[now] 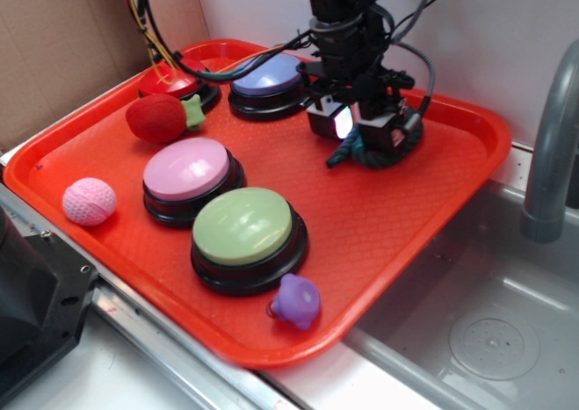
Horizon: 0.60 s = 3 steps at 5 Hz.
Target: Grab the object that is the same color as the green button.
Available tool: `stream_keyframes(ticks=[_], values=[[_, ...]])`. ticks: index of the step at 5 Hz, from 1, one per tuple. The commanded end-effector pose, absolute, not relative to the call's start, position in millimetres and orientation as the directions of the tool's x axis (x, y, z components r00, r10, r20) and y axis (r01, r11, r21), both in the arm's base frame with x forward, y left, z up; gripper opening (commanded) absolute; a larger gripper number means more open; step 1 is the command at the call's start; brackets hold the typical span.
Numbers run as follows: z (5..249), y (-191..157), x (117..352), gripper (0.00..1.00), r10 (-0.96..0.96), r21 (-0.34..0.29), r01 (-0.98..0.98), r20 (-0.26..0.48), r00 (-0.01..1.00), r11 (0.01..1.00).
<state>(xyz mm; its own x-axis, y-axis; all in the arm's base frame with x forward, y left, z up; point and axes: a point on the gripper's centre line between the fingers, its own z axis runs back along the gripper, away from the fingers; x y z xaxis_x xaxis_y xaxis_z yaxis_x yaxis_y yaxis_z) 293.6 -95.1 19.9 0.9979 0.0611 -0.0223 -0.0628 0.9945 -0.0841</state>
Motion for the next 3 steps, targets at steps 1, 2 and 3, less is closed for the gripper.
stream_keyframes(ticks=[1,2,3], values=[[54,-77,262,0.0,0.084,-0.028,-0.083,0.018,0.996,0.996],[87,-75,251,0.0,0.081,0.01,-0.082,0.072,0.994,0.997],[136,-75,247,0.0,0.08,-0.011,-0.079,0.166,0.983,0.997]])
